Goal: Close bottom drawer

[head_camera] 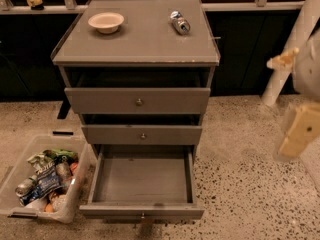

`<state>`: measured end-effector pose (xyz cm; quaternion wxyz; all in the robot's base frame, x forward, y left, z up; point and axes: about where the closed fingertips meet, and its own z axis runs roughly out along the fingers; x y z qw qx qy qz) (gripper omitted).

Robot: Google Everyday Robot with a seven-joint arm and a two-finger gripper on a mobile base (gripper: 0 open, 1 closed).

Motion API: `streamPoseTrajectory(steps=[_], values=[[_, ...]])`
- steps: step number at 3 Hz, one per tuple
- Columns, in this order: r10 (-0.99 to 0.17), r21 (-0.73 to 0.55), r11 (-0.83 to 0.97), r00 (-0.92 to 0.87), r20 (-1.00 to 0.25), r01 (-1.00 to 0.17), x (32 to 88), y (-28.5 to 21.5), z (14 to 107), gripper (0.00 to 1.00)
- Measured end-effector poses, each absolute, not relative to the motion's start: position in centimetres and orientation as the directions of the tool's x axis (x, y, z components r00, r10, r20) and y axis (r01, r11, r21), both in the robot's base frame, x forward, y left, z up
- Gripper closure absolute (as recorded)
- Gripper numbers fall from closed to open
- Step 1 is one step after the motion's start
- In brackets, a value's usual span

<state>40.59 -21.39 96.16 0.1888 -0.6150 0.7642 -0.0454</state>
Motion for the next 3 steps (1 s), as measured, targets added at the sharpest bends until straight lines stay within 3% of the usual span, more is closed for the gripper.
streamPoseTrajectory(steps=[2, 3], values=[[-0.926, -0.343, 0.268, -0.142, -0.35, -0.9, 33.8, -23.4, 86.4, 0.0], [-0.895, -0.233, 0.312, -0.202, -0.399, -0.921, 31.2, -24.6, 75.3, 0.0]])
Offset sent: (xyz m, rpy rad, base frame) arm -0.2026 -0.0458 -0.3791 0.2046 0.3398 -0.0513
